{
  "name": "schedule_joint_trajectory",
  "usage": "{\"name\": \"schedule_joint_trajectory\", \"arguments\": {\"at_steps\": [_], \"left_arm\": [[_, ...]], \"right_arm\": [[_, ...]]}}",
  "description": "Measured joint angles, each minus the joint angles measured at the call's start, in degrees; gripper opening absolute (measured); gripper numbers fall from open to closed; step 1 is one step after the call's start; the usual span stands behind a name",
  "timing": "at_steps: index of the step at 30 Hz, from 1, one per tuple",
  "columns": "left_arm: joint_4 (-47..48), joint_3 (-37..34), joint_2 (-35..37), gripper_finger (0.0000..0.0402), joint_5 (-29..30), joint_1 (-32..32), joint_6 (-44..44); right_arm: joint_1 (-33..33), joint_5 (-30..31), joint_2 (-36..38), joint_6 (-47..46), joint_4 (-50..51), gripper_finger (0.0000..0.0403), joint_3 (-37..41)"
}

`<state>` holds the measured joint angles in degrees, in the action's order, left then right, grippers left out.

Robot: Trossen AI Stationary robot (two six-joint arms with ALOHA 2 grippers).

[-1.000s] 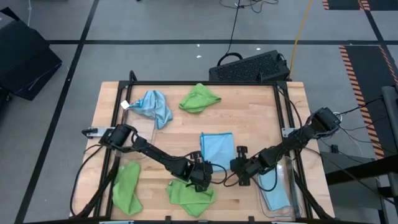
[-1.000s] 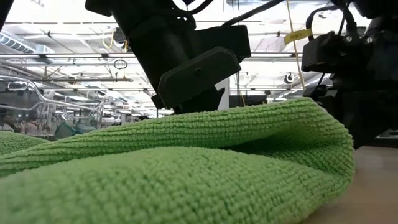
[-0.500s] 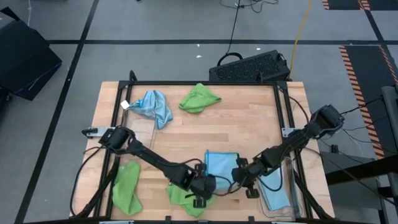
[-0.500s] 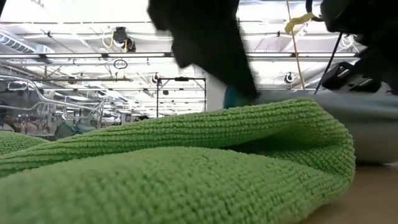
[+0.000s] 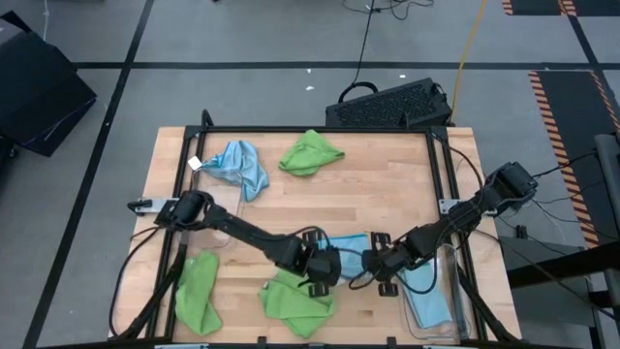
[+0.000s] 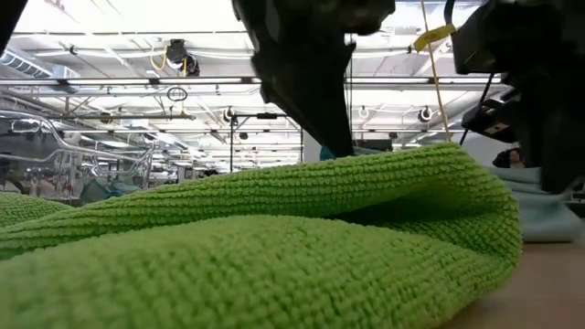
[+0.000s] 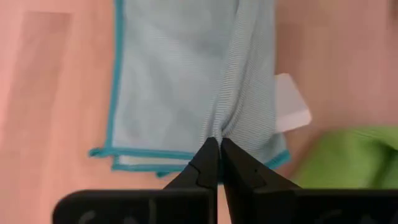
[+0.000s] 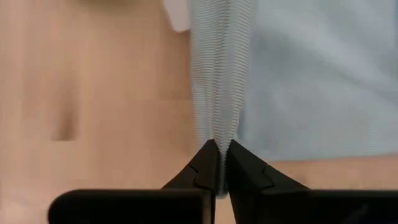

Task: Sort microfiber towel by color & place in baskets
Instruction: Fold the right blue microfiber towel

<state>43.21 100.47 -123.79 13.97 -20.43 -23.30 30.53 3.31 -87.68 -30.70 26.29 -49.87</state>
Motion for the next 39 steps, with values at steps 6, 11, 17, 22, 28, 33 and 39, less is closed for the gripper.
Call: {"name": "schedule_joint_trajectory", "arguments": {"at_steps": [6,11,17,22,28,33,39], "left_arm": [[1.5,0.0,0.0,0.0005,0.5,1.8,1.8],[2.5,0.0,1.4,0.0016,-0.8,1.8,1.2],[3.0,0.0,5.4,0.0006,-0.8,0.4,1.4],[2.0,0.0,8.3,0.0015,-2.5,-0.7,6.8],[0.1,0.1,10.3,0.0010,-12.7,-2.9,9.6],[-3.8,-0.3,9.6,0.0011,-13.4,-3.3,11.6],[-10.4,-5.2,9.5,0.0013,-13.4,-1.5,9.3]], "right_arm": [[-2.1,4.7,0.1,0.6,1.5,0.0017,0.0],[-2.7,5.5,1.6,0.5,3.2,0.0017,-0.4],[-2.3,4.8,6.5,2.2,6.6,0.0014,-4.3],[-2.3,-2.0,10.2,2.5,5.6,0.0013,-7.0],[-0.8,-11.6,11.6,-4.8,4.2,0.0013,-7.3],[0.6,-10.5,10.6,-6.3,4.2,0.0012,-5.4],[0.7,-6.0,8.4,-6.3,5.2,0.0012,-3.6]]}}
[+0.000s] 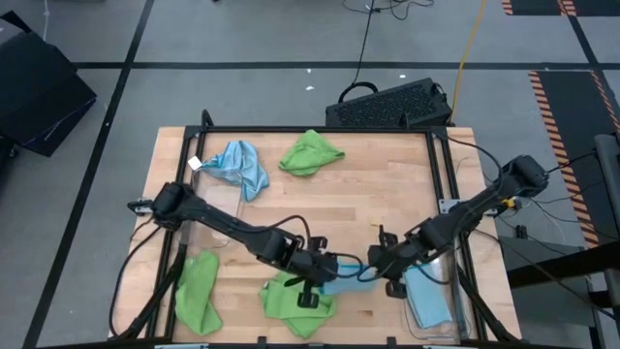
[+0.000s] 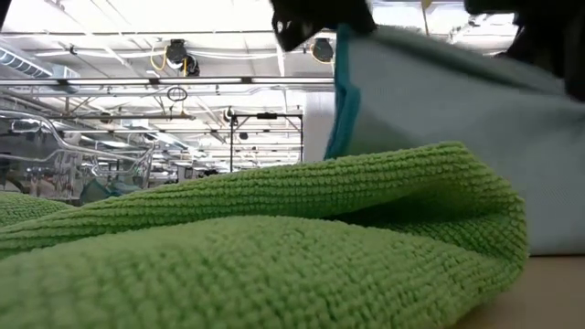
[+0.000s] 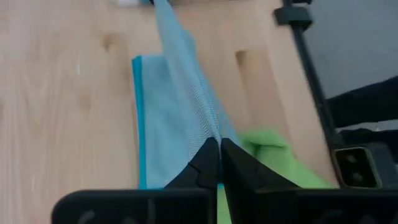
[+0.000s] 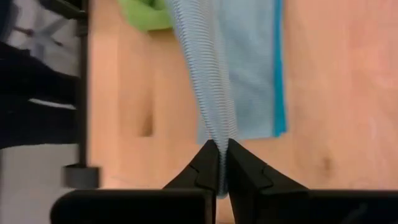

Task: Sort microfiber towel by color & place in baskets
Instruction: Fold the right blue microfiber towel

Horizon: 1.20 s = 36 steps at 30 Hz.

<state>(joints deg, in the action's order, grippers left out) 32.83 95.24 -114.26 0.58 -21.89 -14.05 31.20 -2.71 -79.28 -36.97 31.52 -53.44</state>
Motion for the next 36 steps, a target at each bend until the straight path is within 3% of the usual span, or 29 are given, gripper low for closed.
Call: {"name": "schedule_joint_trajectory", "arguments": {"at_steps": [7,15,19,25,30,36], "left_arm": [[-1.1,-7.9,0.0,0.0006,0.0,1.6,-4.1],[-10.6,-14.3,0.1,0.0014,0.3,2.7,-5.8],[-10.9,-15.6,0.0,0.0006,2.0,3.3,-6.0],[-9.7,-16.2,0.0,0.0029,8.1,3.5,-6.8],[-8.7,-16.2,0.0,0.0031,13.4,3.9,-9.9],[-8.6,-16.2,0.1,0.0054,13.8,3.7,-10.8]], "right_arm": [[-0.5,4.2,-1.3,1.7,-0.6,0.0015,0.1],[-2.5,5.5,-5.3,4.8,0.2,0.0017,0.1],[-4.3,6.0,-9.4,6.3,-0.1,0.0017,0.1],[-5.8,11.5,-12.5,6.2,-0.4,0.0022,0.1],[-6.4,11.6,-12.5,7.8,-0.4,0.0061,0.2],[-6.0,11.5,-11.5,9.7,0.3,0.0141,-1.0]]}}
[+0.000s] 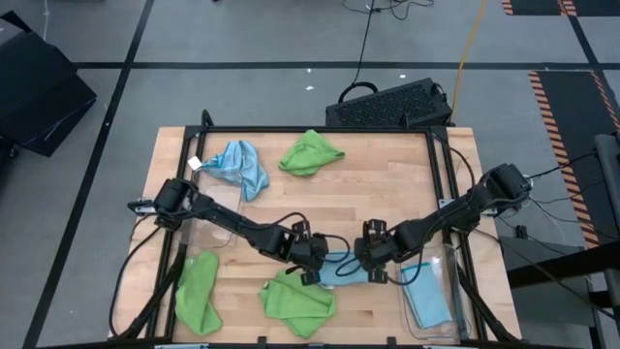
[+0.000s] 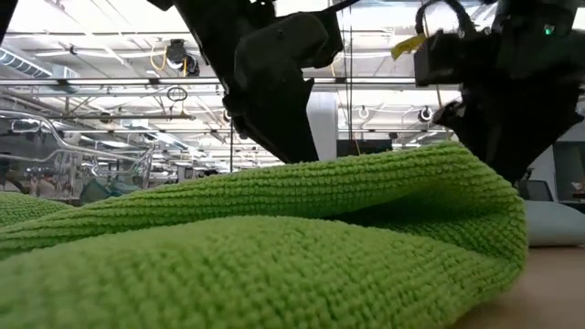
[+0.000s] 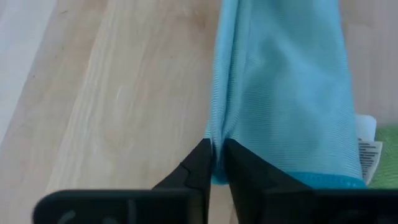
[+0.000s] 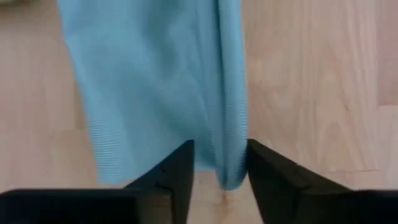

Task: Sort microfiber towel by color & place in baskets
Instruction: Fold the right blue microfiber towel

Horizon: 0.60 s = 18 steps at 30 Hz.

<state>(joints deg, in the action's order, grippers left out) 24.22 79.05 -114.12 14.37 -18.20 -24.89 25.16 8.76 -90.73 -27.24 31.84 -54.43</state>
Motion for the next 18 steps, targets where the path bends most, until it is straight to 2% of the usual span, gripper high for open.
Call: {"name": "schedule_joint_trajectory", "arguments": {"at_steps": [5,11,14,18], "left_arm": [[2.2,0.0,2.6,0.0111,0.7,-0.7,-0.1],[9.3,0.0,7.9,0.0177,1.5,-1.4,-0.5],[14.5,0.1,10.0,0.0193,2.3,-1.8,-2.9],[17.5,0.1,11.2,0.0193,2.4,-2.2,-5.4]], "right_arm": [[1.4,0.1,1.1,2.9,0.2,0.0192,-3.6],[2.4,1.6,0.5,3.9,-0.5,0.0216,-7.1],[2.4,2.1,-0.4,2.7,-2.0,0.0216,-7.5],[2.3,2.0,-2.9,2.5,-7.5,0.0213,-7.5]]}}
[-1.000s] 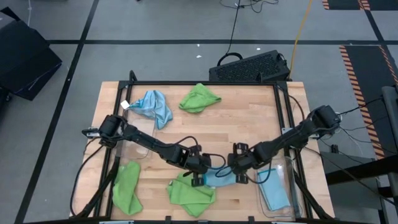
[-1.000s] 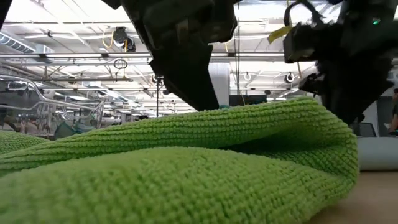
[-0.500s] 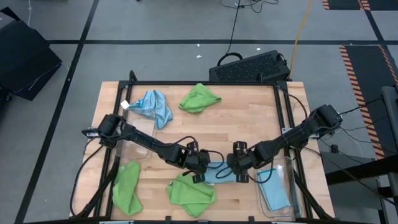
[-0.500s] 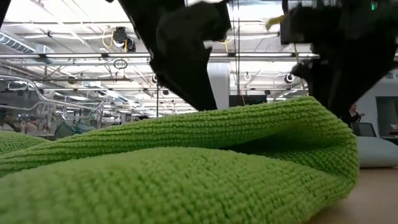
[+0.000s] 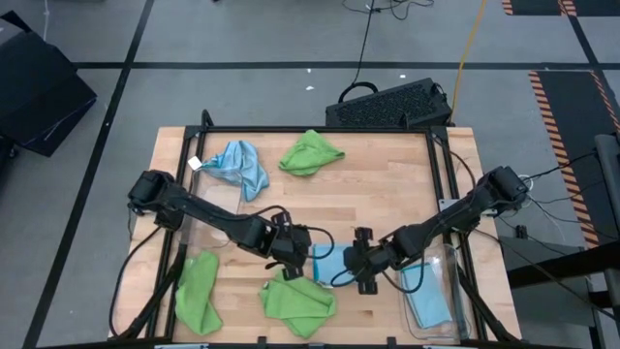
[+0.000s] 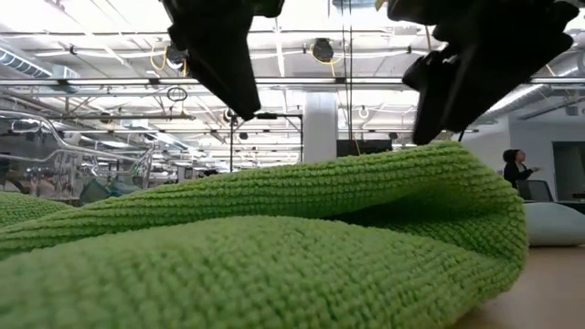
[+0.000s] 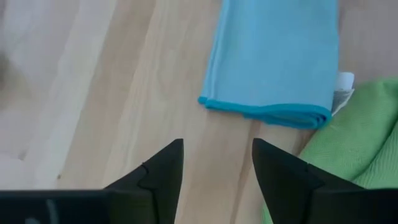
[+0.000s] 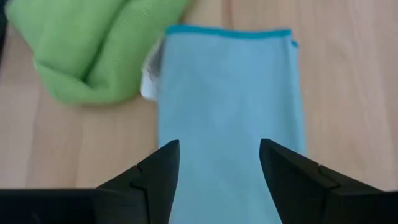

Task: Sort microfiber towel by color & place in baskets
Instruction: Fold the right blue microfiber towel

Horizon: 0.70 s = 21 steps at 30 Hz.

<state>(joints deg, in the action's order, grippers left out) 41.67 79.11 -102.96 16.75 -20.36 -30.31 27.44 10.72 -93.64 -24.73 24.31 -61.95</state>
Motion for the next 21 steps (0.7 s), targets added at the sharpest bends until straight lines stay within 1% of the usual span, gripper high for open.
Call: {"name": "schedule_joint_trajectory", "arguments": {"at_steps": [4,7,10,15,18,21], "left_arm": [[0.2,0.0,0.0,0.0183,0.0,-1.3,-1.5],[0.2,0.0,-0.1,0.0176,0.0,-2.5,-2.9],[0.3,0.0,-0.2,0.0171,0.0,-3.8,-3.2],[1.0,0.0,-0.2,0.0168,0.3,-5.2,-3.9],[1.6,0.0,-0.2,0.0168,1.8,-5.7,-5.4],[1.7,0.0,-0.2,0.0168,2.3,-5.9,-6.4]], "right_arm": [[1.0,-0.3,-4.0,-0.1,-6.5,0.0213,-0.3],[2.2,-0.4,-7.9,0.3,-6.0,0.0213,-2.7],[3.5,-0.1,-11.4,2.0,-2.8,0.0212,-6.5],[5.3,5.9,-15.5,4.6,5.1,0.0212,-12.6],[5.7,7.4,-16.0,5.5,9.1,0.0212,-13.7],[5.5,7.4,-15.9,3.7,13.4,0.0212,-13.7]]}}
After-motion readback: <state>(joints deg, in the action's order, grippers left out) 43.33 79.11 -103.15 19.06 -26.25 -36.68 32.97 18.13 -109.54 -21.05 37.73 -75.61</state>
